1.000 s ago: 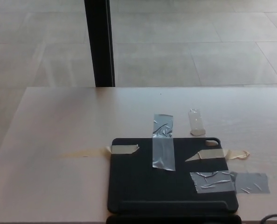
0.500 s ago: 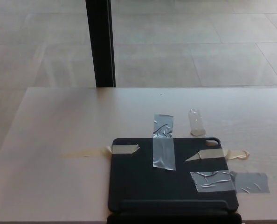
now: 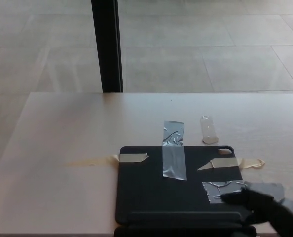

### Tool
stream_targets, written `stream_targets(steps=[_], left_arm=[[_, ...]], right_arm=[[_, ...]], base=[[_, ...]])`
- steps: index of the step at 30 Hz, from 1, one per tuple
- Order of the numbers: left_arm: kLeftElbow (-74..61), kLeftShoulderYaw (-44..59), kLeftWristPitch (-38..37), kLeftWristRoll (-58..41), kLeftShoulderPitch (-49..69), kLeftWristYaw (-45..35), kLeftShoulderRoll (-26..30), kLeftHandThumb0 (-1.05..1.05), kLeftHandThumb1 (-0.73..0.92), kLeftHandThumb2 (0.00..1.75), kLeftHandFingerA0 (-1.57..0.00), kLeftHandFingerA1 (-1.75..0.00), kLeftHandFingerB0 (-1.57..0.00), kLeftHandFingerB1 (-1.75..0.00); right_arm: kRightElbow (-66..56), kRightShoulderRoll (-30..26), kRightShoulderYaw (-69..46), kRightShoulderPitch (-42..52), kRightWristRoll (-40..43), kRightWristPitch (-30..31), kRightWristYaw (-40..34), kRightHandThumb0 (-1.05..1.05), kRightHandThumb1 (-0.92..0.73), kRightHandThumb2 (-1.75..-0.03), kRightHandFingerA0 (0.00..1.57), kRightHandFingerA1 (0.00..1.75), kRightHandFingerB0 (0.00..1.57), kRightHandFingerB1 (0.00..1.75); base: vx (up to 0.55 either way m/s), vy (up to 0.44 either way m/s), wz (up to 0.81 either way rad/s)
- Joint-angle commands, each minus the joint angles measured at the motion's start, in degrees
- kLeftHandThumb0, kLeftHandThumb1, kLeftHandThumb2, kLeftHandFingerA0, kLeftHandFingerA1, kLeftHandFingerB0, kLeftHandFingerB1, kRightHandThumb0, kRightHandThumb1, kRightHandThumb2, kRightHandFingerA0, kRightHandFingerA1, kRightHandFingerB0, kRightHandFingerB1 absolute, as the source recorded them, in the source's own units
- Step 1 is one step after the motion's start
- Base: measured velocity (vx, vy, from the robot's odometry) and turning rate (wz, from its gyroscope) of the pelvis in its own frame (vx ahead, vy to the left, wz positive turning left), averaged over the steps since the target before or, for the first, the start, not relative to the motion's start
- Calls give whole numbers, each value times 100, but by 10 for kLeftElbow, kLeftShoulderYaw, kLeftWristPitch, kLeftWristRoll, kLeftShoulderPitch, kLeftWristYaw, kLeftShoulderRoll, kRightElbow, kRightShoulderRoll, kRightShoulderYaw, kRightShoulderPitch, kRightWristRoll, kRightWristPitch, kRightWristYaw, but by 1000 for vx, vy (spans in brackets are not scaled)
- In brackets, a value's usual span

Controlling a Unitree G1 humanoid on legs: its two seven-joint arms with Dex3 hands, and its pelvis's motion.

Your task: The robot uses its right hand to open a folded tablet cover kept in the middle of the desk

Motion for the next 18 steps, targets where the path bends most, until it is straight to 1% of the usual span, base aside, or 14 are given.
stream_targets(steps=[1,2,3,4,7,8,9,11,12,13,14,16,17,18], left_arm=[[5,9,7,-14,22,-5,11,-75,74,62,-66,-85,-41,-63],[3,6,4,-12,26,-7,8,-75,74,62,-66,-85,-40,-63],[3,5,3,-10,28,-5,8,-75,74,62,-65,-84,-41,-63],[4,2,2,-8,29,-3,8,-76,75,63,-65,-82,-41,-62],[8,8,3,-13,34,-6,6,-75,74,62,-63,-83,-39,-62],[7,9,2,-14,37,-10,5,-76,73,62,-63,-83,-40,-63],[6,9,2,-14,39,-7,3,-77,73,62,-64,-83,-41,-63],[6,8,1,-13,39,-5,1,-77,73,62,-64,-83,-41,-63],[7,6,-1,-11,39,-4,0,-79,56,104,-70,-85,-38,-66],[8,8,-1,-13,39,-3,-1,-77,73,62,-65,-84,-43,-65],[8,11,-1,-15,39,-2,-1,-77,72,62,-65,-85,-43,-65],[6,12,0,-17,40,-8,0,-77,73,62,-65,-86,-41,-65],[4,8,-1,-13,41,-9,0,-78,74,62,-65,-85,-41,-64],[3,5,-1,-10,41,-10,3,-78,74,62,-67,-86,-40,-64]], right_arm=[[50,-43,-227,-178,192,99,29,-73,-83,-65,67,56,43,40],[99,-63,-291,-205,225,90,13,-44,-62,-105,61,71,30,54],[152,-86,-339,-215,239,75,0,-55,-65,-107,60,69,26,51],[183,-94,-368,-220,248,69,-13,-68,-78,-66,59,54,42,42],[249,-101,-431,-209,258,56,-42,-76,-81,-64,58,55,42,42],[295,-101,-475,-190,268,52,-63,-79,-66,-103,59,63,40,52],[325,-100,-518,-171,267,70,-80,-82,-76,-63,82,159,48,40],[336,-97,-538,-174,274,84,-82,-82,-76,-63,82,159,48,40],[370,-93,-580,-162,281,97,-104,-83,-75,-63,105,114,41,38],[400,-94,-595,-154,285,76,-121,-79,-77,-63,94,80,39,38],[428,-94,-607,-151,291,57,-138,-79,-76,-63,89,61,37,39],[490,-80,-657,-156,315,25,-205,-79,-74,-63,93,59,43,40],[515,-79,-668,-150,319,9,-217,-80,-78,-64,88,62,39,40],[528,-75,-679,-144,326,-3,-223,-82,-80,-65,82,79,32,40]], base=[[0,0,0],[0,0,0],[0,0,0],[0,0,0],[0,0,0],[0,0,0],[0,0,0],[0,0,0],[0,0,0],[0,0,0],[0,0,0],[0,0,0],[0,0,0],[0,0,0]])
